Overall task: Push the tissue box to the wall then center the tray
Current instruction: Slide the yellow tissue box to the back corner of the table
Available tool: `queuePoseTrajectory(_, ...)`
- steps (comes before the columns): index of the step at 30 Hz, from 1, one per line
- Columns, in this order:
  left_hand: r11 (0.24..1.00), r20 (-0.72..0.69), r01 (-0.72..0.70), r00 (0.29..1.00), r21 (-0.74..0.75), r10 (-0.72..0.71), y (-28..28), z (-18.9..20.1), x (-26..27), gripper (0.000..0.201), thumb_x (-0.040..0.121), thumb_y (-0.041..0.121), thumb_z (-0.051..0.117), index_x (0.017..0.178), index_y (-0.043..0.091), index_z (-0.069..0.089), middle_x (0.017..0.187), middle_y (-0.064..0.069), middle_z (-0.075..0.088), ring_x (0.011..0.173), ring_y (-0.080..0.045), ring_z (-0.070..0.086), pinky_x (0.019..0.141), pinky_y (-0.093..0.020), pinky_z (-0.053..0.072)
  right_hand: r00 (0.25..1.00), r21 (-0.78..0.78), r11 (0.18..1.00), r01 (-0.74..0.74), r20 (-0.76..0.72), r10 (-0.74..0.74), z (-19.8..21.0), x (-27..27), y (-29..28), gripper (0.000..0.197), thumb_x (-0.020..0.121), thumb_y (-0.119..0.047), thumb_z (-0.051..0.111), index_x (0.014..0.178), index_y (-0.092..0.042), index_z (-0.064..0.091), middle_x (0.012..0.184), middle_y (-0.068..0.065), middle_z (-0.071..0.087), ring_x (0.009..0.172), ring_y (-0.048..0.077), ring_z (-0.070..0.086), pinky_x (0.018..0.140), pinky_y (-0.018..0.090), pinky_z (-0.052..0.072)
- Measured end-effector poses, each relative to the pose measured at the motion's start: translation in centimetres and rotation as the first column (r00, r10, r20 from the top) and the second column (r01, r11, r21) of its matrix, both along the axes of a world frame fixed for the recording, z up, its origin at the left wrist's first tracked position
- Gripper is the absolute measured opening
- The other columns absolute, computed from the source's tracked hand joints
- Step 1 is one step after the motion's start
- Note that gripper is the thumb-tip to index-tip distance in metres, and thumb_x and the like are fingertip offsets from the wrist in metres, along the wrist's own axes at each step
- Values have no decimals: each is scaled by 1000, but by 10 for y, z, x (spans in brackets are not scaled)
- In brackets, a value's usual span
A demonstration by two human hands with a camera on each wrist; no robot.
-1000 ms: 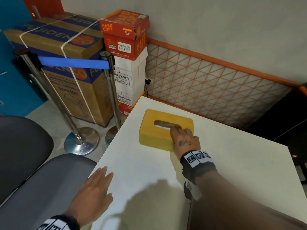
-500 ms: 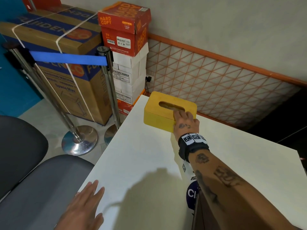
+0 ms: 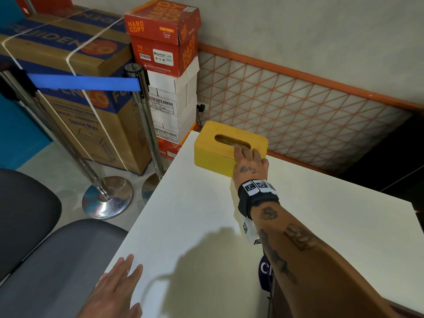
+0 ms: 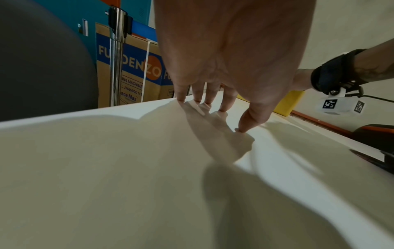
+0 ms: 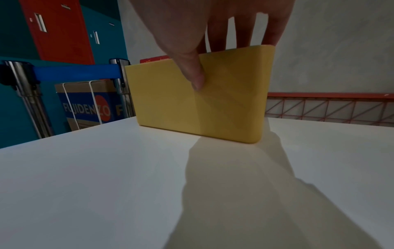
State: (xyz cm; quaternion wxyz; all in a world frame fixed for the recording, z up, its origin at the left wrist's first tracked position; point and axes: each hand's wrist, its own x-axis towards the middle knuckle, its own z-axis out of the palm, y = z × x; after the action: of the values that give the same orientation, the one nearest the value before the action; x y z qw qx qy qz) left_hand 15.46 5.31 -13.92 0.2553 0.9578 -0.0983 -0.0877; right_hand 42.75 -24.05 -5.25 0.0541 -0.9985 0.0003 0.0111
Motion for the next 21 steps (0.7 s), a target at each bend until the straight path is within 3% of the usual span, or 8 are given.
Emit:
queuePoseTrajectory(2,1000,4,3,1000,12,-4,1,0,1,57,83,55,37,130,23,46,161,24,1,147,5,3,114,-11,5,1000,8,1000,-5,-5,5,-1,0,1,66,91,-6,48,150,-21,23,159,1,27,147,33,18,113,54,26)
queuePoseTrajectory(5,999,10,-3,1000,33,3,0,0,1,65,85,64,22,128,23,47,161,24,1,147,5,2,114,-11,3,1000,16,1000,-19,-17,19,-1,1,2,67,92,-7,49,151,-21,21,160,1,24,148,32,16,116,53,22)
queuePoseTrajectory(21,998,-95,14,995,69,-7,1,4,3,65,85,66,20,128,25,47,161,25,-2,146,6,-2,112,-9,1,998,45,998,-42,-41,44,0,3,12,70,92,-7,50,152,-23,19,162,2,20,148,32,13,118,52,20)
